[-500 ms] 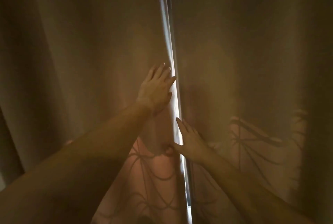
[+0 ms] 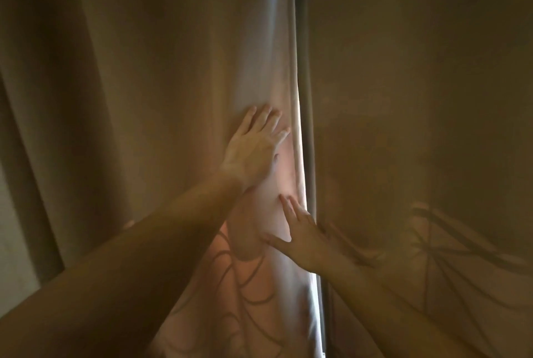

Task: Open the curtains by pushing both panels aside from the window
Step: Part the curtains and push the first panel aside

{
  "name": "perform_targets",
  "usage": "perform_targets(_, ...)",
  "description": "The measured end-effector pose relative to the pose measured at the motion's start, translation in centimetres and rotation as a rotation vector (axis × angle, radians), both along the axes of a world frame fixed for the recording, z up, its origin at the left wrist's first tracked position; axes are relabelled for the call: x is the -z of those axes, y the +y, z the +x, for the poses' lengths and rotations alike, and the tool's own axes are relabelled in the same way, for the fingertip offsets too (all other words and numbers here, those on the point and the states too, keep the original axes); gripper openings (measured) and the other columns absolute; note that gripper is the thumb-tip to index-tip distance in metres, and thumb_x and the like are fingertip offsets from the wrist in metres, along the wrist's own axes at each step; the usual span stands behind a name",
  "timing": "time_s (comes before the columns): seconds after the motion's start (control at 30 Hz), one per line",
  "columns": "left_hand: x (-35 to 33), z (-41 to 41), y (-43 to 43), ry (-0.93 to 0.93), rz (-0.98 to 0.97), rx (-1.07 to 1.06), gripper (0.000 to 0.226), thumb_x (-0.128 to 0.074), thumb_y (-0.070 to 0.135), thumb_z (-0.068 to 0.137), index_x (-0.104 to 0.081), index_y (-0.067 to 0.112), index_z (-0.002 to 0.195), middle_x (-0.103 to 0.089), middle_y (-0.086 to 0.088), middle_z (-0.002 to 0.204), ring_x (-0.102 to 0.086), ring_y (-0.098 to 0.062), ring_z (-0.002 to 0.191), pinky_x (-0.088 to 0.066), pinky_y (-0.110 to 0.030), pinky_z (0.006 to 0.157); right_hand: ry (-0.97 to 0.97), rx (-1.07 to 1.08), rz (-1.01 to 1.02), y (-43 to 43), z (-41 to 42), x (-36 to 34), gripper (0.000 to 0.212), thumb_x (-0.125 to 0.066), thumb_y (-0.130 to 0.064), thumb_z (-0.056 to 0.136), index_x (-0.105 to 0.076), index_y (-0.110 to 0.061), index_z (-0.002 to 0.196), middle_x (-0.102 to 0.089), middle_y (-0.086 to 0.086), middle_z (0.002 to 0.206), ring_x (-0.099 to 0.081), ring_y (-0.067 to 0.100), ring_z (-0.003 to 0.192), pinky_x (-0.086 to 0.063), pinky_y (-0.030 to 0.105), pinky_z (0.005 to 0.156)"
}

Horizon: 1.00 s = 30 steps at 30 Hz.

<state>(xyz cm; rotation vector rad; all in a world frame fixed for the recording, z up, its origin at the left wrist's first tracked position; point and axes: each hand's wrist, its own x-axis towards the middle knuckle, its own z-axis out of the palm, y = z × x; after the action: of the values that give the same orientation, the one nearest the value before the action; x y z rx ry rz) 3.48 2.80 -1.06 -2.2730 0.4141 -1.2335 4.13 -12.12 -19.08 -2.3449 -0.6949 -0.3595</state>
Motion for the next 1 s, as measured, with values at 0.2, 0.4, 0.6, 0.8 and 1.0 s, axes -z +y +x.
perform_targets(0.2, 0.4, -0.2, 1.2, -0.011, -0.032, -0.053, 0.064, -0.06, 0.043, 0.098, -0.044, 0.029, 0.158, -0.027, -0.008, 0.172, -0.015, -0.03, 0.162, -0.009, -0.052, 0.133, 0.04, -0.109, -0.111, 1.2, 1.0, -0.4, 0.108, -0.05, -0.083, 0.088, 0.018, -0.044, 0.162, 0.015, -0.01, 0.175, 0.007, 0.024, 0.161, -0.013, 0.051, 0.128)
perform_targets(0.4, 0.5, -0.9, 3.3, -0.013, -0.08, -0.174, 0.059, -0.057, 0.039, 0.099, -0.049, 0.026, 0.156, -0.027, -0.009, 0.172, -0.016, -0.03, 0.162, -0.004, -0.051, 0.133, -0.035, -0.157, -0.156, 4.4, 2.0, 0.0, 0.11, -0.04, -0.089, 0.084, 0.014, -0.037, 0.165, 0.01, -0.003, 0.176, 0.005, 0.022, 0.162, -0.007, 0.051, 0.129)
perform_targets(0.6, 0.1, -1.9, 7.2, -0.041, -0.089, -0.246, 0.059, -0.058, 0.038, 0.098, -0.049, 0.026, 0.155, -0.029, -0.009, 0.172, -0.017, -0.03, 0.162, -0.006, -0.051, 0.133, 0.047, -0.281, -0.087, 8.4, 1.5, -0.1, 0.11, -0.045, -0.089, 0.083, 0.014, -0.043, 0.163, 0.013, -0.007, 0.176, 0.005, 0.024, 0.162, -0.009, 0.053, 0.129)
perform_targets(0.8, 0.0, -3.3, 11.9, -0.07, -0.058, -0.282, 0.058, -0.061, 0.039, 0.095, -0.053, 0.028, 0.152, -0.033, -0.01, 0.17, -0.021, -0.031, 0.161, -0.007, -0.05, 0.132, 0.007, -0.34, -0.062, 13.8, 0.8, -0.6, 0.111, -0.044, -0.09, 0.081, 0.018, -0.045, 0.161, 0.017, -0.009, 0.175, 0.01, 0.026, 0.161, -0.009, 0.052, 0.13)
perform_targets(1.0, -0.6, -4.1, 17.5, -0.081, -0.042, -0.323, 0.057, -0.058, 0.04, 0.096, -0.054, 0.03, 0.151, -0.035, -0.008, 0.169, -0.022, -0.03, 0.16, -0.009, -0.051, 0.132, -0.118, -0.335, -0.116, 19.0, 0.6, -1.3, 0.115, -0.034, -0.098, 0.078, 0.02, -0.041, 0.162, 0.019, -0.006, 0.175, 0.017, 0.025, 0.16, -0.009, 0.057, 0.129)
